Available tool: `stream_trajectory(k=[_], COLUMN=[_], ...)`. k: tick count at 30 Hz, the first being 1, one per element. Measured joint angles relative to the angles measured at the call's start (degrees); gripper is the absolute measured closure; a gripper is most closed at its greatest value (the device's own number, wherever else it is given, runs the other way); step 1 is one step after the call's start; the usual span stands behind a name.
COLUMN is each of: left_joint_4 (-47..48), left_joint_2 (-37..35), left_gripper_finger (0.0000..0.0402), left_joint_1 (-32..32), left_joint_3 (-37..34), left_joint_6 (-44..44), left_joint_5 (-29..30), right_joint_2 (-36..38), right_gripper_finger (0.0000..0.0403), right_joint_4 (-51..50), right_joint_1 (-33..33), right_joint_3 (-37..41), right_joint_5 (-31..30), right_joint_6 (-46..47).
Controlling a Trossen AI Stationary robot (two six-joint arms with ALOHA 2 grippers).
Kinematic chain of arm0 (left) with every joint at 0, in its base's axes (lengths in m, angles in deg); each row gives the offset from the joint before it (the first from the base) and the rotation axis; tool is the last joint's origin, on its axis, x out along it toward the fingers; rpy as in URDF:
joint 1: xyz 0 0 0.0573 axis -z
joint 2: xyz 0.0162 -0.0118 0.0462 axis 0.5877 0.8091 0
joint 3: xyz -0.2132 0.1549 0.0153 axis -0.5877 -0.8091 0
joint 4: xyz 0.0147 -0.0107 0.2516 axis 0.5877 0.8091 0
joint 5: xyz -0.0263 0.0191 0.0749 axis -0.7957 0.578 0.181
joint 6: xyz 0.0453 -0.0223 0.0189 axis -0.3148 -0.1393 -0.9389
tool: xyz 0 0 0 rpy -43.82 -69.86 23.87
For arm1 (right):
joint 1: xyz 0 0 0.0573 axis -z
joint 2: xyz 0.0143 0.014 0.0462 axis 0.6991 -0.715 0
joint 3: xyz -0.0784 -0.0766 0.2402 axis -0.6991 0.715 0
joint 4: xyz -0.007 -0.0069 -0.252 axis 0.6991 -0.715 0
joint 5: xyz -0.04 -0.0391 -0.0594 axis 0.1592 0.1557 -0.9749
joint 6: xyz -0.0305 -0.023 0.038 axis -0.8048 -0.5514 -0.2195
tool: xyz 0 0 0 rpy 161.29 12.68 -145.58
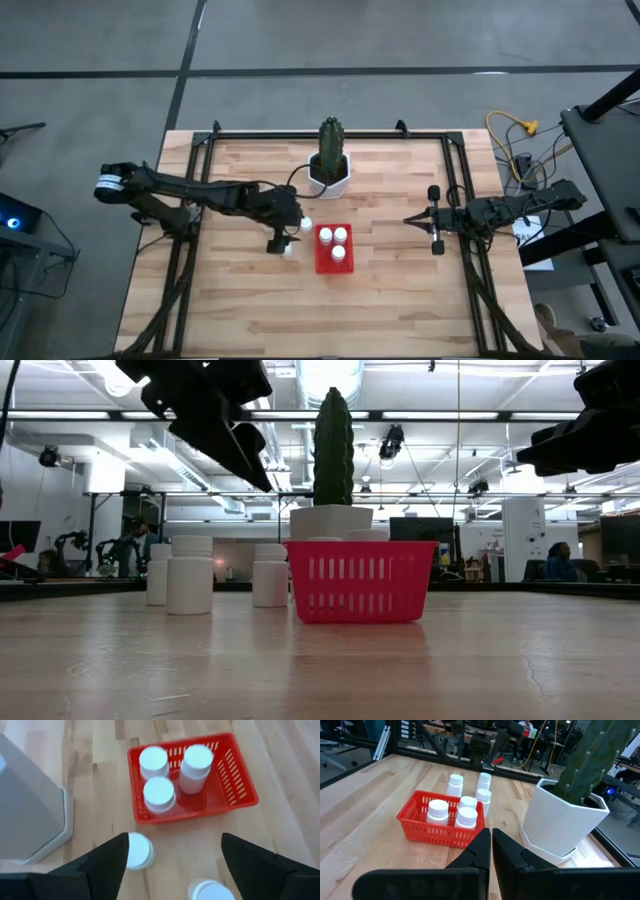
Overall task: Pick and place pill bottles into a basket
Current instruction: Put the white pill bottle into the red bin
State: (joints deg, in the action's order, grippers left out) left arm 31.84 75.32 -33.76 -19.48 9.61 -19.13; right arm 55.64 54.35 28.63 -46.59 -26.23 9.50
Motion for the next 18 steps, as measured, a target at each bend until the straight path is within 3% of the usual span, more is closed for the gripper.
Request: stream_trajectory(k=[5, 18], left_joint_4=[2.45, 1.14], left_joint_2=[-0.04, 0.19], left_gripper_finger=[0.0079, 0.0076], left_joint_1=[-1.44, -4.65], left_joint_3=[0.28, -0.99], left_joint_6=[-0.46, -1.51], left_joint_5=[1.05, 2.31], right_joint_2=[0.00, 0.02], right_gripper_finger=[0.0394, 0.0394], right_joint_4=[-0.02, -0.04], right_joint_1=[-0.01, -0.01], right_joint_3=[0.00, -0.01], right_joint_5=[0.00, -0.02], right_joint_6=[-0.06, 0.38])
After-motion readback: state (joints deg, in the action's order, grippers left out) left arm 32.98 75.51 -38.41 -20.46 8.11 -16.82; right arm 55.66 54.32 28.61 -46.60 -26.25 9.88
